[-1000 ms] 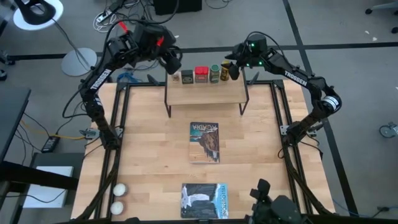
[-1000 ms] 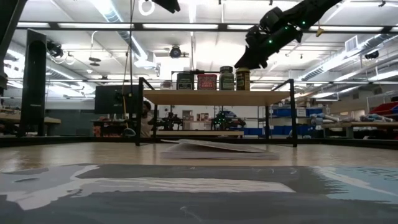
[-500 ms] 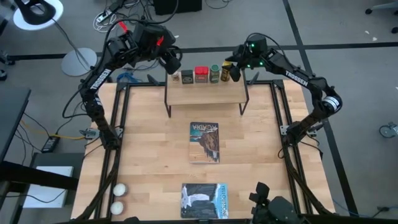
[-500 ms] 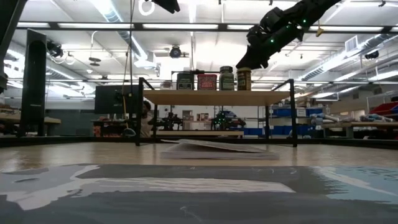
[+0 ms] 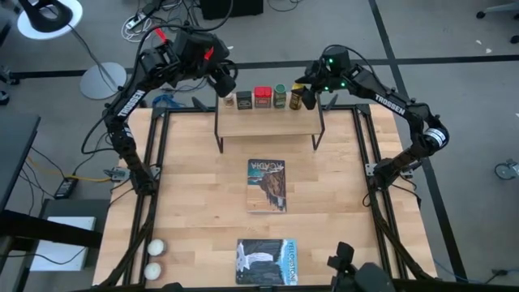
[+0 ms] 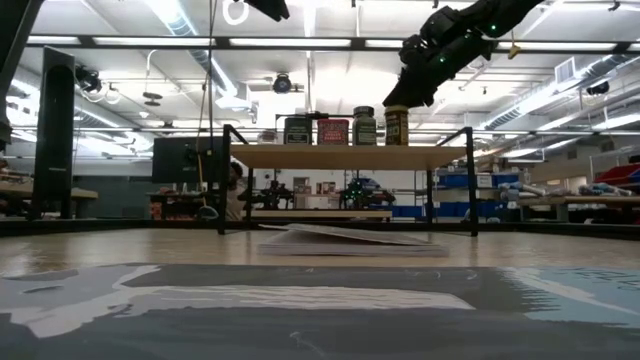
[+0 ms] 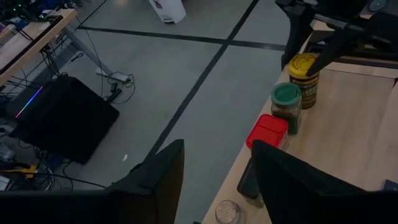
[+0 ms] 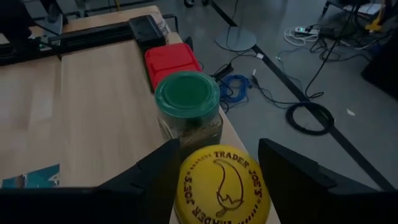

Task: Shelf spices
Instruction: Adjust the seasoning can and bottle on the shelf, then return to Home Position

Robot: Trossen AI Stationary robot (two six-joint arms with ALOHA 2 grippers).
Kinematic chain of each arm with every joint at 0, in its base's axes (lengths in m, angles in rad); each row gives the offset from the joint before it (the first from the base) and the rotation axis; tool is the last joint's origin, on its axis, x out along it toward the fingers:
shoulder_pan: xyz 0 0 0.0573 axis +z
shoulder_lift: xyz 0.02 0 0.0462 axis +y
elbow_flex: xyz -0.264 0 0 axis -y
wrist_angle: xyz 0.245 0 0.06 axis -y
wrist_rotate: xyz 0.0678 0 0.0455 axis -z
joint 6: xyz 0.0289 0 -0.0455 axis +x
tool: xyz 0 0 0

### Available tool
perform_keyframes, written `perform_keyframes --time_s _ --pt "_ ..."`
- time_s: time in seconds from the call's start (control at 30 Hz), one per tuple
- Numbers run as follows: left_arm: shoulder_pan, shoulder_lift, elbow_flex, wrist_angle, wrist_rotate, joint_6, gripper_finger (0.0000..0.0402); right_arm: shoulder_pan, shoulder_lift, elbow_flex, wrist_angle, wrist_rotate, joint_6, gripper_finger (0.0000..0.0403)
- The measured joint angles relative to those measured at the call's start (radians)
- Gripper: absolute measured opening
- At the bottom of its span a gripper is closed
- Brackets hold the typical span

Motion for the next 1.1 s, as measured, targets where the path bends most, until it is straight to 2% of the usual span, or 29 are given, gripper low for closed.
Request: perform_keyframes --time_s 0.47,0.6,0.87,1.1 --pt "0.000 0.000 0.000 -0.001 0.009 -0.003 0.0193 0.030 -0.003 0.000 0.084 0.021 -0.011 0.0217" --pt "0.000 0.000 0.000 0.005 0.013 -0.003 0.0193 0.055 -0.040 0.000 0.130 0.021 -0.024 0.0216" --pt "0.000 -0.026 0.000 0.172 0.126 0.010 0.0187 0.145 -0.259 0.000 0.239 0.109 -0.033 0.0185" --pt "-0.002 -0.093 -0.001 0.220 0.266 0.004 0.0167 0.224 -0.525 0.001 0.157 0.131 0.034 0.0175"
